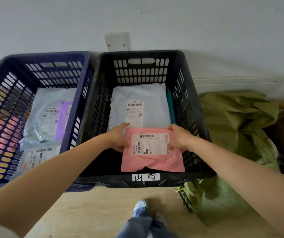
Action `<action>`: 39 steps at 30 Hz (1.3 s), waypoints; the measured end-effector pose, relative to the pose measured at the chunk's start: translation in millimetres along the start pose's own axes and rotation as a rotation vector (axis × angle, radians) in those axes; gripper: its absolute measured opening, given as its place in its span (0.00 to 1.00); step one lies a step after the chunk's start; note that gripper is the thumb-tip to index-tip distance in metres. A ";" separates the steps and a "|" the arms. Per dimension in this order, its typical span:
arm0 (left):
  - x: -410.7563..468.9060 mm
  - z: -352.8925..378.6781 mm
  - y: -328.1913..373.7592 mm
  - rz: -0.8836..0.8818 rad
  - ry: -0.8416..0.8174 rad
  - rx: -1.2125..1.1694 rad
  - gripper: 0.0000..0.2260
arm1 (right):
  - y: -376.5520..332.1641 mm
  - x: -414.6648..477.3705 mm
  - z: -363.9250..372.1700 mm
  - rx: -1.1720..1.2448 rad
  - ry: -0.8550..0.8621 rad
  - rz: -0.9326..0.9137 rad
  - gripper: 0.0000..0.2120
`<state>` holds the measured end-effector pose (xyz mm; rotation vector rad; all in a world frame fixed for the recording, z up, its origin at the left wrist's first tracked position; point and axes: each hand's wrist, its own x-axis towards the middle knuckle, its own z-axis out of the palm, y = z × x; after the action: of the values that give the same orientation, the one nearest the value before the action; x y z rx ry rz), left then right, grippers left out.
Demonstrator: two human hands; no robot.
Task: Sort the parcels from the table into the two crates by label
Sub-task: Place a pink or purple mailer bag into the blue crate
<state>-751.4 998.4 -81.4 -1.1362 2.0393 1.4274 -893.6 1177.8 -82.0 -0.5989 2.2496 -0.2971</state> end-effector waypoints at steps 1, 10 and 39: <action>1.1 1.7 -1.4 -0.002 -0.029 0.032 0.38 | 0.5 0.6 2.3 -0.049 -0.015 0.006 0.36; 20.0 19.5 -5.2 -0.036 -0.176 0.254 0.29 | 6.0 9.8 23.3 -0.282 -0.187 0.048 0.35; 39.0 43.7 -24.2 0.752 -0.261 1.735 0.32 | 0.4 16.6 36.5 -1.058 -0.442 -0.364 0.49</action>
<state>-760.3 1019.5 -140.5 0.5370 2.3727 -0.3543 -876.5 1168.9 -117.2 -1.4457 1.7127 0.8384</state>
